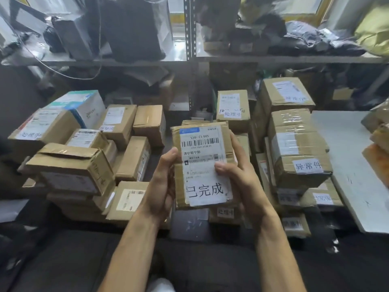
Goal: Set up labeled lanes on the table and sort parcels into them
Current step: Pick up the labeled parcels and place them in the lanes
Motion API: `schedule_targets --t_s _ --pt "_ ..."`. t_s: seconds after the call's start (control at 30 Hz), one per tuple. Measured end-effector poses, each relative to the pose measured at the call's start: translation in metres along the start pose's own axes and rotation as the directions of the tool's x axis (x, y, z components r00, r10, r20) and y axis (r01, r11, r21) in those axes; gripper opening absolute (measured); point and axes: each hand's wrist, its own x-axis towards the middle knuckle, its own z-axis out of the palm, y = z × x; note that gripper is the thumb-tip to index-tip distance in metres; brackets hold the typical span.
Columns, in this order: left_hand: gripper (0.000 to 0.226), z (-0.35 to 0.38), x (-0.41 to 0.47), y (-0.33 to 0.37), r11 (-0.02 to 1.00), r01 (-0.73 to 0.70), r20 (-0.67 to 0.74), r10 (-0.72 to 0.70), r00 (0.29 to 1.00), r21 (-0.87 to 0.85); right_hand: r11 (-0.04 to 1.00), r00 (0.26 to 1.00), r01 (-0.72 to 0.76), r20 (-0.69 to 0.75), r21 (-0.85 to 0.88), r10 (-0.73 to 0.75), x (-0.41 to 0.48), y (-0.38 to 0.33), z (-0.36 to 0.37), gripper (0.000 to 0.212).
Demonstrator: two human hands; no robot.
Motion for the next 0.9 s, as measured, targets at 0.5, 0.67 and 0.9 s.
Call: schedule_targets --t_s 0.5,0.67,0.9 --pt "0.064 0.022 0.022 -0.007 0.999 -0.053 0.104 0.054 0.993 -0.013 0.988 0.976 0.13 -0.185 0.085 -0.112 -0.005 -0.023 -0.04 0.086" --pt "0.076 0.036 0.049 -0.005 0.994 -0.095 0.213 0.083 0.973 0.047 0.994 0.969 0.105 -0.231 0.038 -0.093 0.006 -0.032 -0.046 0.082" --pt "0.039 0.059 0.09 -0.021 0.999 -0.019 0.175 0.027 0.984 -0.045 0.991 0.954 0.11 -0.287 0.072 -0.085 -0.003 -0.052 -0.075 0.084"
